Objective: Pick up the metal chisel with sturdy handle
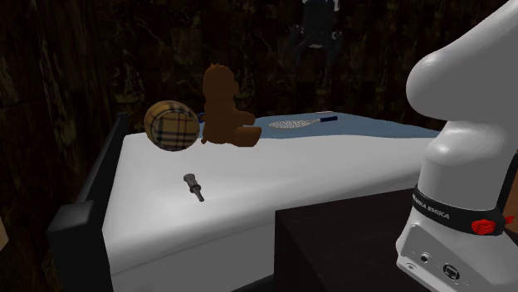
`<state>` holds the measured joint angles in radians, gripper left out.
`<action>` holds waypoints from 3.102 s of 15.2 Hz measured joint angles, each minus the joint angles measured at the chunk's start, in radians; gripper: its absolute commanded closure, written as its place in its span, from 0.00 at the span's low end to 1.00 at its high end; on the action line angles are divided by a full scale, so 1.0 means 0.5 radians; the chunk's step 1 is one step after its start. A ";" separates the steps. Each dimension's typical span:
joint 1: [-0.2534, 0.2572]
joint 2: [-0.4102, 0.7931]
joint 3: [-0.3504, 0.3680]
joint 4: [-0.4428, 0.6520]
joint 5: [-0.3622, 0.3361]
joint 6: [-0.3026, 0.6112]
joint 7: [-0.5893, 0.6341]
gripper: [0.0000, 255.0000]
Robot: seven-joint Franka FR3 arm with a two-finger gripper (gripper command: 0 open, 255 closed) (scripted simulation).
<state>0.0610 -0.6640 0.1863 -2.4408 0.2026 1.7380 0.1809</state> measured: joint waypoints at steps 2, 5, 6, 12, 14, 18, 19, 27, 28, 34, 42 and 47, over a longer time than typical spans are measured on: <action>0.016 0.100 0.072 -0.005 0.028 0.114 0.059 0.00; 0.040 0.259 0.188 -0.009 0.062 0.289 0.157 0.00; 0.047 0.311 0.224 -0.021 0.072 0.355 0.188 0.00; 0.057 0.708 0.427 0.071 0.041 0.674 0.392 0.00; 0.059 0.862 0.492 0.112 0.000 0.787 0.477 0.00; 0.076 1.170 0.607 0.226 -0.131 0.970 0.686 0.00; 0.081 1.271 0.627 0.282 -0.188 1.007 0.747 0.00; 0.266 1.955 0.618 0.666 -0.633 1.218 1.195 0.00; 0.305 2.034 0.603 0.734 -0.680 1.218 1.245 0.00; 0.528 2.499 0.482 1.132 -0.893 1.239 1.439 0.00; 0.680 2.847 0.389 1.444 -0.994 1.261 1.518 0.00; 0.698 2.921 0.364 1.464 -1.018 1.315 1.528 1.00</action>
<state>0.4101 0.7964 0.3682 -1.7086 -0.3062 2.3954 0.9449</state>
